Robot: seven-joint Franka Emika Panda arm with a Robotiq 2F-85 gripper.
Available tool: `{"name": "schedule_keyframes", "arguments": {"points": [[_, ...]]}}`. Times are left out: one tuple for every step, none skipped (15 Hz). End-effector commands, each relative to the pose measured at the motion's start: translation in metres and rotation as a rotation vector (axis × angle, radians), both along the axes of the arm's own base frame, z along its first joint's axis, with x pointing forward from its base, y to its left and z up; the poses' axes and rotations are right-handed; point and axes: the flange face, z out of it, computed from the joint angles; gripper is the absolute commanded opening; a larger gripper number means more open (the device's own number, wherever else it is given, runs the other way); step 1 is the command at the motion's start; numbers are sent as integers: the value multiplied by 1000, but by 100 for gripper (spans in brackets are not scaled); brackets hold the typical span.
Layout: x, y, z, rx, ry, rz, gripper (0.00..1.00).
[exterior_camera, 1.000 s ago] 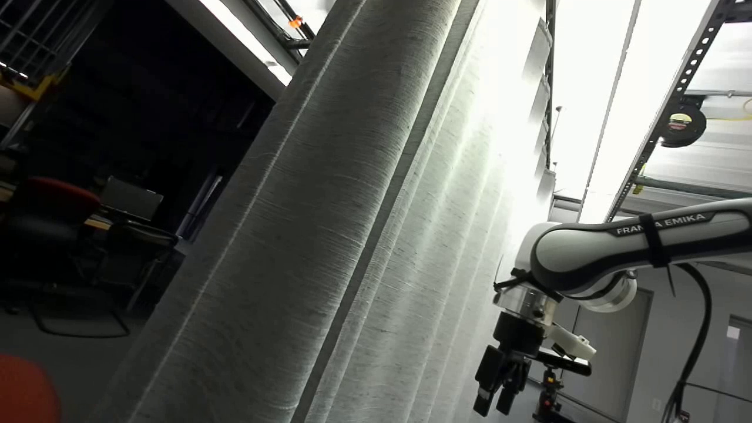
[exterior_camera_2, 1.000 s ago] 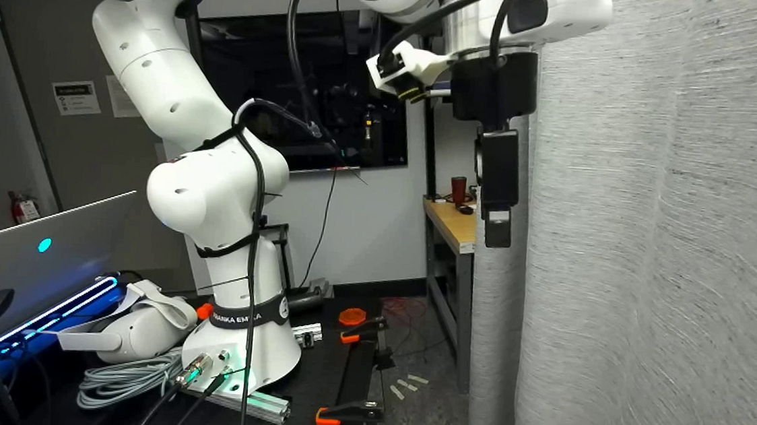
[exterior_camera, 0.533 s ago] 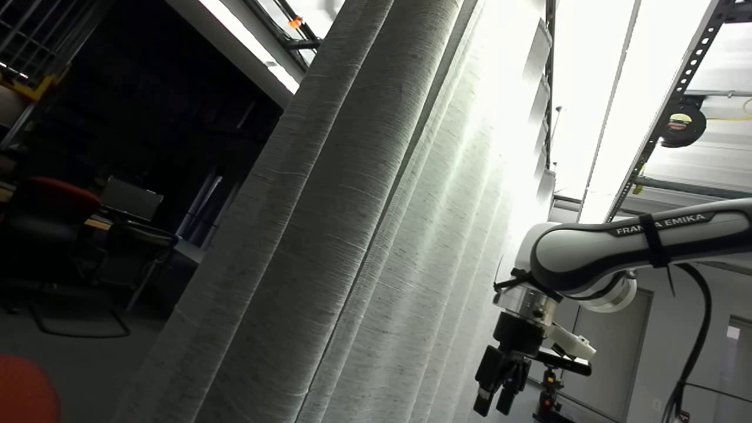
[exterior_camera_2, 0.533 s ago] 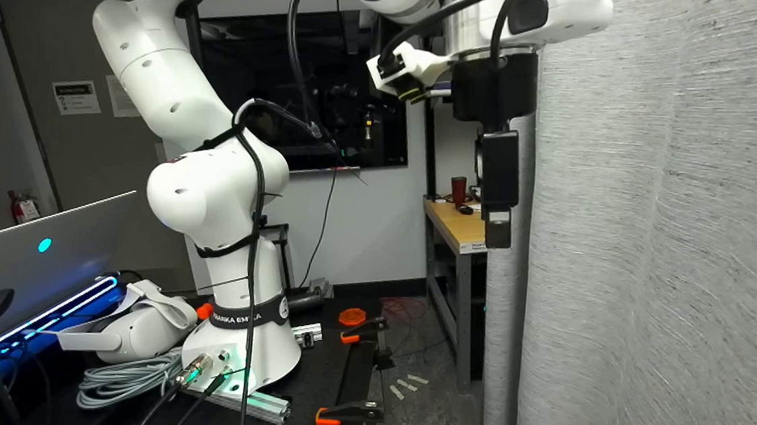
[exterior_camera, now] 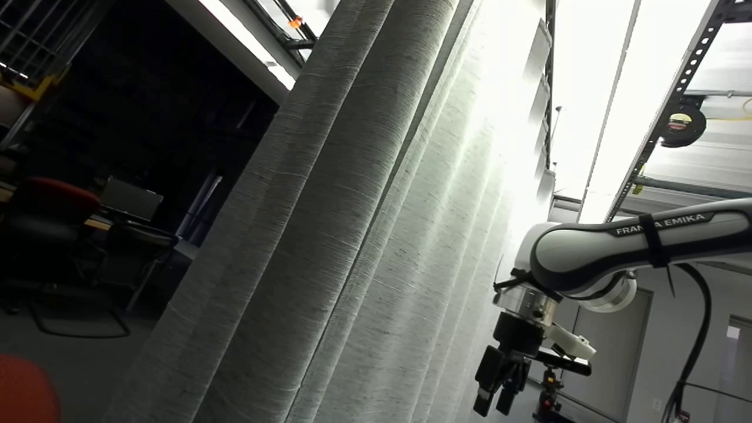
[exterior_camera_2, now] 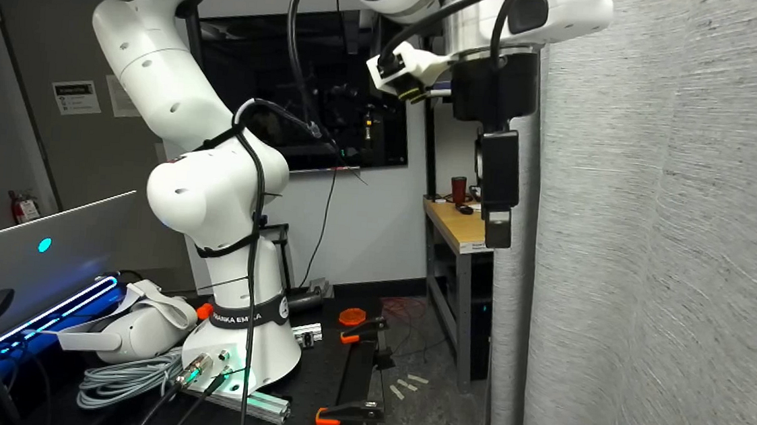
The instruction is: Slide the curtain to the right
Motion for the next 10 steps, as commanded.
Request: {"name": "schedule_keyframes", "arguments": {"points": [[0, 0, 0, 0, 1, 0, 100], [0, 0, 1, 0, 1, 0, 100], [0, 0, 1, 0, 1, 0, 100], [0, 0, 0, 0, 1, 0, 100], [0, 0, 1, 0, 1, 0, 100], [0, 0, 0, 0, 1, 0, 100], [1, 3, 1, -1, 1, 15, 100], [2, 6, 1, -3, 0, 22, 100], [3, 10, 0, -3, 1, 38, 100], [4, 14, 0, -3, 2, 55, 100]]}}
